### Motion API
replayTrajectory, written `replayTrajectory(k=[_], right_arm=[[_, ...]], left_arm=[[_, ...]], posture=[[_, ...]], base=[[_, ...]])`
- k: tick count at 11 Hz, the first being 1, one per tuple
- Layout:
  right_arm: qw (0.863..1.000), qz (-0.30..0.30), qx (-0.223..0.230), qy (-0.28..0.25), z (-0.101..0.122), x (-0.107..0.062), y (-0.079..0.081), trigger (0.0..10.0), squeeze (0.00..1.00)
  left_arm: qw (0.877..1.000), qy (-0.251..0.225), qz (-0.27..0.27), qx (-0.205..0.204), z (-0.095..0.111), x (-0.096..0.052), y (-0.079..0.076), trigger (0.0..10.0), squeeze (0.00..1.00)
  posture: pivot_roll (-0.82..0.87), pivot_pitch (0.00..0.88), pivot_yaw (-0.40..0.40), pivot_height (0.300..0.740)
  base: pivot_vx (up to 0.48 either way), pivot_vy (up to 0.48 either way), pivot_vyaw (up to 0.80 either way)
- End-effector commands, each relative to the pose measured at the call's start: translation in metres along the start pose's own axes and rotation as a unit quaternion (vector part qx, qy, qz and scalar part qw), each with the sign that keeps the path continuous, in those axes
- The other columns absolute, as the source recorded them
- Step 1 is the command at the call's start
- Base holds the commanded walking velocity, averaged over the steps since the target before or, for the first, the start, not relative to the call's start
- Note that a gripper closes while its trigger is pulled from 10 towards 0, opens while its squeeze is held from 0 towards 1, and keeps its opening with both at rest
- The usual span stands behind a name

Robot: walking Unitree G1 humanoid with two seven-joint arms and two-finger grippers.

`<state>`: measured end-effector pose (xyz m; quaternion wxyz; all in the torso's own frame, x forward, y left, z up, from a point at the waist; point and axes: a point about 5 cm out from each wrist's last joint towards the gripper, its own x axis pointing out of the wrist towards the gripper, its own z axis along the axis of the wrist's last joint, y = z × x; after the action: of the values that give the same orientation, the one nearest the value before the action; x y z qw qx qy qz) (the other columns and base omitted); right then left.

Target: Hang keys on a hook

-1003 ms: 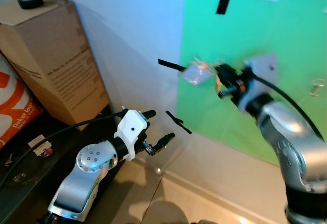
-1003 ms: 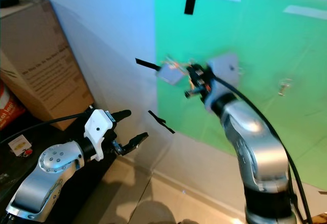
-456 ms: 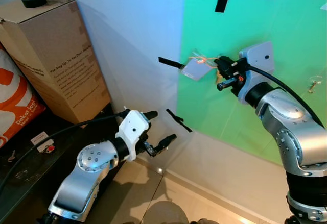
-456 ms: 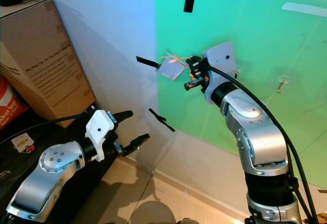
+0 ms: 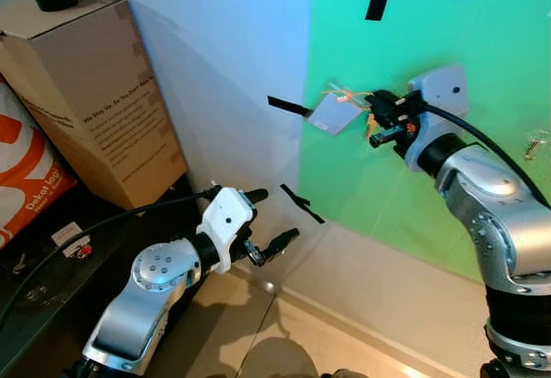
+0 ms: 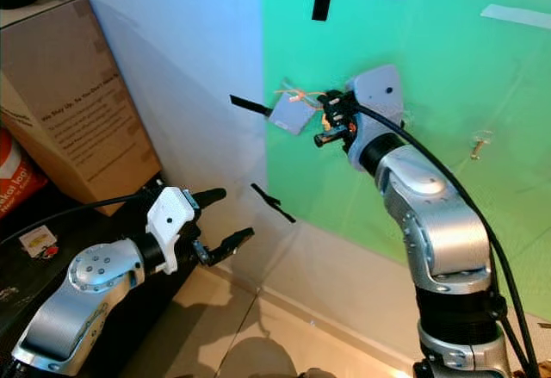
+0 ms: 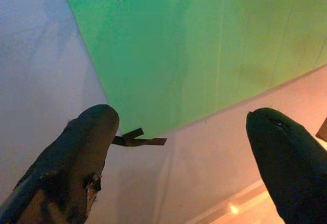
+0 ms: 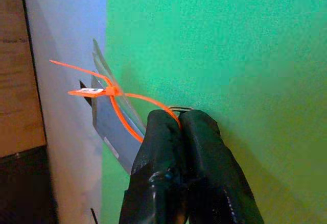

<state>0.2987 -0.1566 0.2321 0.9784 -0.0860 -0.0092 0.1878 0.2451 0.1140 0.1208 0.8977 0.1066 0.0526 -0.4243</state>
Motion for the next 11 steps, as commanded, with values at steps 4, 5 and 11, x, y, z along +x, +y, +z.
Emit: replayTrajectory(k=[4, 5, 11], right_arm=[[0.999, 0.032, 0.005, 0.032, -0.003, -0.019, -0.001, 10.0, 0.0], [0.999, 0.036, 0.01, 0.036, -0.002, -0.022, -0.002, 10.0, 0.0], [0.994, 0.015, 0.104, -0.028, 0.03, -0.011, -0.012, 10.0, 0.0]], left_arm=[[1.0, 0.004, -0.009, 0.005, 0.002, -0.002, -0.004, 10.0, 0.0], [1.0, 0.004, -0.009, 0.003, 0.001, -0.002, -0.006, 10.0, 0.0], [1.0, 0.006, -0.008, -0.003, 0.0, -0.003, -0.009, 10.0, 0.0]], posture=[[-0.03, 0.0, 0.026, 0.74], [-0.03, 0.0, 0.025, 0.74], [-0.03, 0.0, 0.014, 0.74]], base=[[0.0, 0.0, 0.0], [0.0, 0.0, 0.0], [0.0, 0.0, 0.0]])
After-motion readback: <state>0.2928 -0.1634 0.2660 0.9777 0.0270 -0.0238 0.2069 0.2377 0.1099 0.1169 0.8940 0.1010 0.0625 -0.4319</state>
